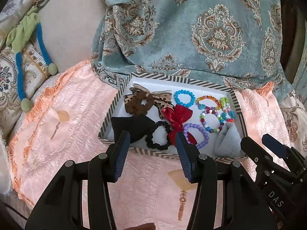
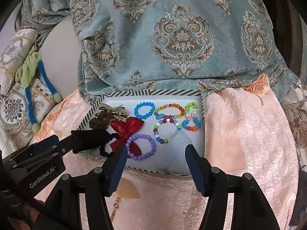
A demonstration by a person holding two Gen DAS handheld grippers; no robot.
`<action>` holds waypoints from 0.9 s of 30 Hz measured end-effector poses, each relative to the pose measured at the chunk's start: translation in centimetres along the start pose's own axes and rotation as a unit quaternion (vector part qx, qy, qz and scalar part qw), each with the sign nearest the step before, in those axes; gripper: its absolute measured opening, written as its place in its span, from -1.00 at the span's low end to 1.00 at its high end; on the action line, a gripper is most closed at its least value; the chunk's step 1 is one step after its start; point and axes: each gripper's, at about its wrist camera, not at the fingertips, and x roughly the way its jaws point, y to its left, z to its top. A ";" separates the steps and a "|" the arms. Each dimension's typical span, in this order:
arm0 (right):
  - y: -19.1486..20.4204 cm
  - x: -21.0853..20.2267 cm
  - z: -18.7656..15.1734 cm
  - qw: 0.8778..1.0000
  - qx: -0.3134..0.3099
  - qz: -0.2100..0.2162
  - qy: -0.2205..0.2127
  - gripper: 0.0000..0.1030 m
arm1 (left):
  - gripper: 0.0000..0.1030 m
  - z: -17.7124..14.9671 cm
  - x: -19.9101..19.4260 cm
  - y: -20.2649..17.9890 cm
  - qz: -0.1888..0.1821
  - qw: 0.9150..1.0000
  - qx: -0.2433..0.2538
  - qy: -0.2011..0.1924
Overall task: Organize jewelry
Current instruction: 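Withdraw both open tools back from the tray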
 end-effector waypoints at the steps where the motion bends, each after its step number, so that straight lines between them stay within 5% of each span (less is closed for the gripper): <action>1: 0.1 -0.2 0.0 1.000 -0.001 -0.001 -0.001 0.24 | -0.05 0.0 -0.1 0.0 0.000 1.000 0.000 0.000; 27: 0.5 -1.0 0.0 1.000 -0.008 -0.008 -0.002 0.27 | -0.05 0.1 -1.7 0.5 0.014 1.000 -0.002 -0.018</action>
